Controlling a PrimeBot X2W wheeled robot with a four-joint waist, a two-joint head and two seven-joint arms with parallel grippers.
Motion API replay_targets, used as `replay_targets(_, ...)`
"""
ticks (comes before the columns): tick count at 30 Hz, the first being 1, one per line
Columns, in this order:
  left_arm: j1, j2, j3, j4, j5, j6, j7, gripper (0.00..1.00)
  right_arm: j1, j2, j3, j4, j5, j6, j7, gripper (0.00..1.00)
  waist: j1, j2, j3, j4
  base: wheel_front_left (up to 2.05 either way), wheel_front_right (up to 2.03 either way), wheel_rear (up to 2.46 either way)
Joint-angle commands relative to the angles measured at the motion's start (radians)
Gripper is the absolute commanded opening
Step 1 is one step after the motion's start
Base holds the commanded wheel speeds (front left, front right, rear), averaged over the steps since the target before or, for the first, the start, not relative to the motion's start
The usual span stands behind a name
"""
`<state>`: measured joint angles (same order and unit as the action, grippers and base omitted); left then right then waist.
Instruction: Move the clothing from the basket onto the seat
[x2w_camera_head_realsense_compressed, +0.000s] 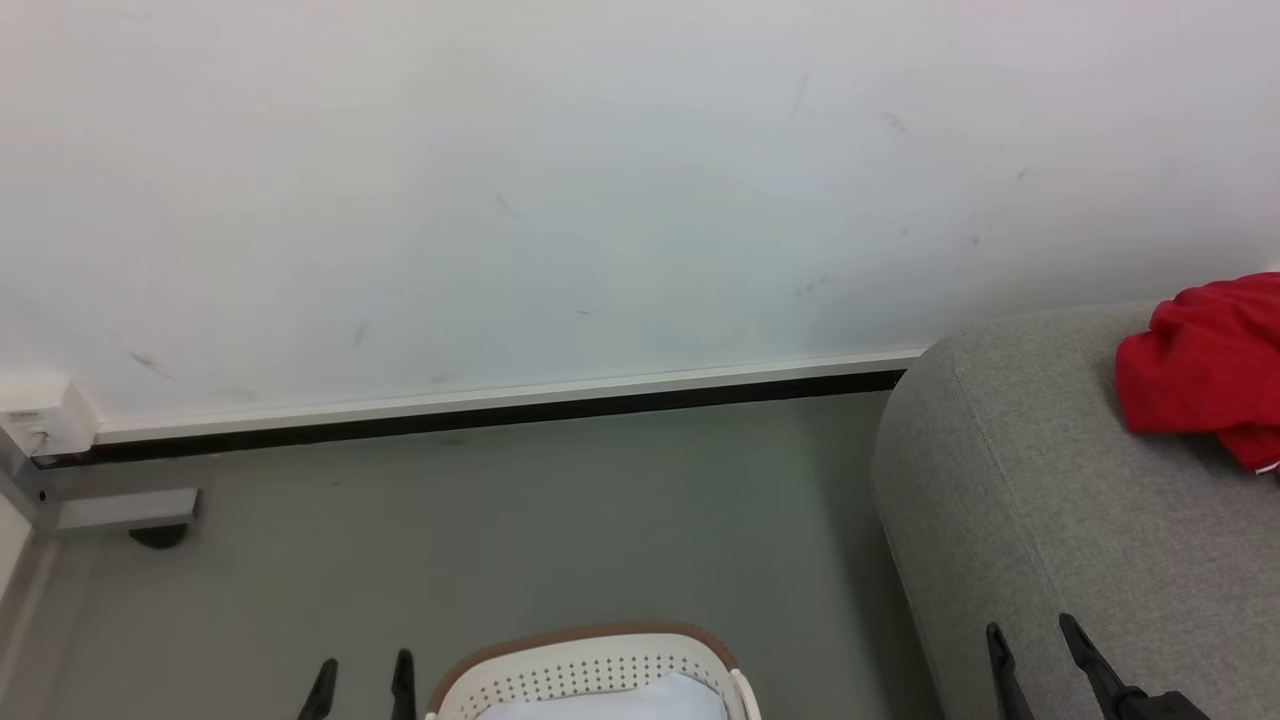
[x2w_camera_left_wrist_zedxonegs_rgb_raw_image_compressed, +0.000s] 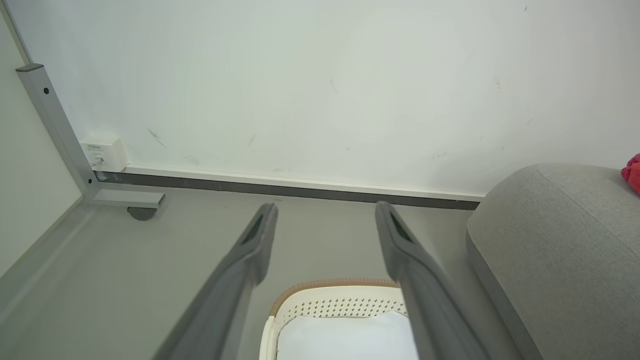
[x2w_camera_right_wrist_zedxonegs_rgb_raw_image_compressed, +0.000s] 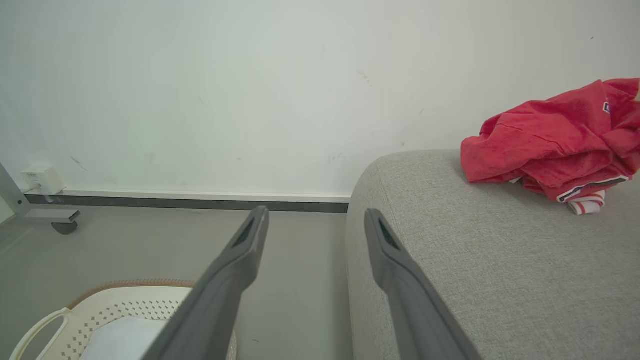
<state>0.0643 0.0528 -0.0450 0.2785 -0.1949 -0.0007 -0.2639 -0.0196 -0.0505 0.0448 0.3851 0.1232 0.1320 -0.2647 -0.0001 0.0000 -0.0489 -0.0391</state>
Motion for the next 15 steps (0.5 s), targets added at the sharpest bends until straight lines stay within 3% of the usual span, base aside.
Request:
replay_targets(1, 0.005, 0.002, 0.003, 0.001, 0.008, -0.004, -0.001, 1.00, 0.002, 0.000, -0.001, 0.002, 0.003, -0.002, 0.001, 1.00, 0.0001, 0.0000, 0.001, 0.000, 0.00, 0.00, 0.00)
replay_targets(15, -0.007, -0.001, 0.013, 0.013, 0.011, -0.006, -0.001, 1.00, -0.002, 0.000, -0.003, 0.002, 0.009, -0.003, 0.001, 1.00, 0.0001, 0.0000, 0.002, 0.001, 0.00, 0.00, 0.00)
